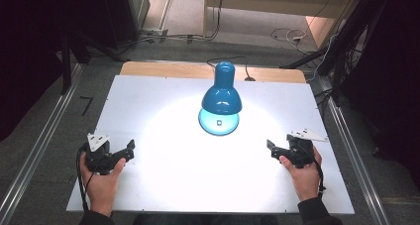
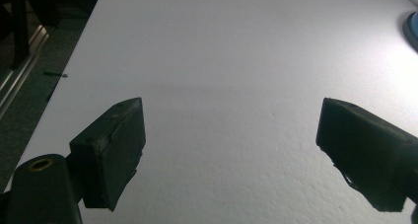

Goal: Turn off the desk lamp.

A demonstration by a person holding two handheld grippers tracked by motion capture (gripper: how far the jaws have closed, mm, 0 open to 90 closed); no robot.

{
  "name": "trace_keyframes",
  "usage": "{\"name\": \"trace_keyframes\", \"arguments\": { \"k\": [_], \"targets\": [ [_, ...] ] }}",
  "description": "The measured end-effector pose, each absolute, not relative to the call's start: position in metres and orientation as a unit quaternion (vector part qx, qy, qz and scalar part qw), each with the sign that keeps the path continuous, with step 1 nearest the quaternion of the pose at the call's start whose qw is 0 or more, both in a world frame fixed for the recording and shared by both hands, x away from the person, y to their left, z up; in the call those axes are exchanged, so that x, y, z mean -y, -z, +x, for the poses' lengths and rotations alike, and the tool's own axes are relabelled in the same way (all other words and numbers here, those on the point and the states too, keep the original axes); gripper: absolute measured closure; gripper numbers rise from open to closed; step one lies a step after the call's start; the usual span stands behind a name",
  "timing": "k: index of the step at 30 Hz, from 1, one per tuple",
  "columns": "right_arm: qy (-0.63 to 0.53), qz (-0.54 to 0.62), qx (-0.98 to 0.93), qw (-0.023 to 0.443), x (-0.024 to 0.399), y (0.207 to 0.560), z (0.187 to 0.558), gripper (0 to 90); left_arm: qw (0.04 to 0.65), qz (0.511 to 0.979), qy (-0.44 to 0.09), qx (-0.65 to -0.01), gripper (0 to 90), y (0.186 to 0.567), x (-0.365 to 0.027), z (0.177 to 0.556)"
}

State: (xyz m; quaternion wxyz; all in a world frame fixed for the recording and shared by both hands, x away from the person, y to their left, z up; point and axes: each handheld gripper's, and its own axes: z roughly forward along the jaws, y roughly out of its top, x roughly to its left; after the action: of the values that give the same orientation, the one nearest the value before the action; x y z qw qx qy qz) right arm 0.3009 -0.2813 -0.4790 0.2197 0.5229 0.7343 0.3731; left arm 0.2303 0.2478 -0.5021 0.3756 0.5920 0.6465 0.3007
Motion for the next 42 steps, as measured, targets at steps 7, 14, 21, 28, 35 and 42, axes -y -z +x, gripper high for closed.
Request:
{"name": "trace_keyframes", "arguments": {
  "k": [7, 14, 21, 28, 35, 42],
  "targets": [
    [-0.376, 0.517, -0.738, 0.218, 0.275, 0.477, 0.306, 16.7, 0.376, 0.592, -0.301, -0.647, 12.1, 0.502, -0.248, 0.23],
    [-0.377, 0.506, -0.744, 0.219, 0.264, 0.477, 0.31, 16.8, 0.375, 0.591, -0.301, -0.647, 12.1, 0.502, -0.248, 0.23],
    [-0.375, 0.499, -0.751, 0.216, 0.252, 0.481, 0.315, 16.7, 0.375, 0.592, -0.301, -0.647, 12.1, 0.502, -0.248, 0.23],
    [-0.378, 0.493, -0.752, 0.219, 0.244, 0.481, 0.318, 16.8, 0.374, 0.593, -0.297, -0.648, 12.1, 0.503, -0.249, 0.23],
    [-0.38, 0.492, -0.753, 0.214, 0.239, 0.482, 0.321, 16.8, 0.374, 0.594, -0.298, -0.647, 12.1, 0.503, -0.248, 0.23],
    [-0.383, 0.489, -0.755, 0.212, 0.234, 0.481, 0.321, 17.0, 0.374, 0.594, -0.299, -0.647, 12.1, 0.502, -0.248, 0.23]
  ]
}}
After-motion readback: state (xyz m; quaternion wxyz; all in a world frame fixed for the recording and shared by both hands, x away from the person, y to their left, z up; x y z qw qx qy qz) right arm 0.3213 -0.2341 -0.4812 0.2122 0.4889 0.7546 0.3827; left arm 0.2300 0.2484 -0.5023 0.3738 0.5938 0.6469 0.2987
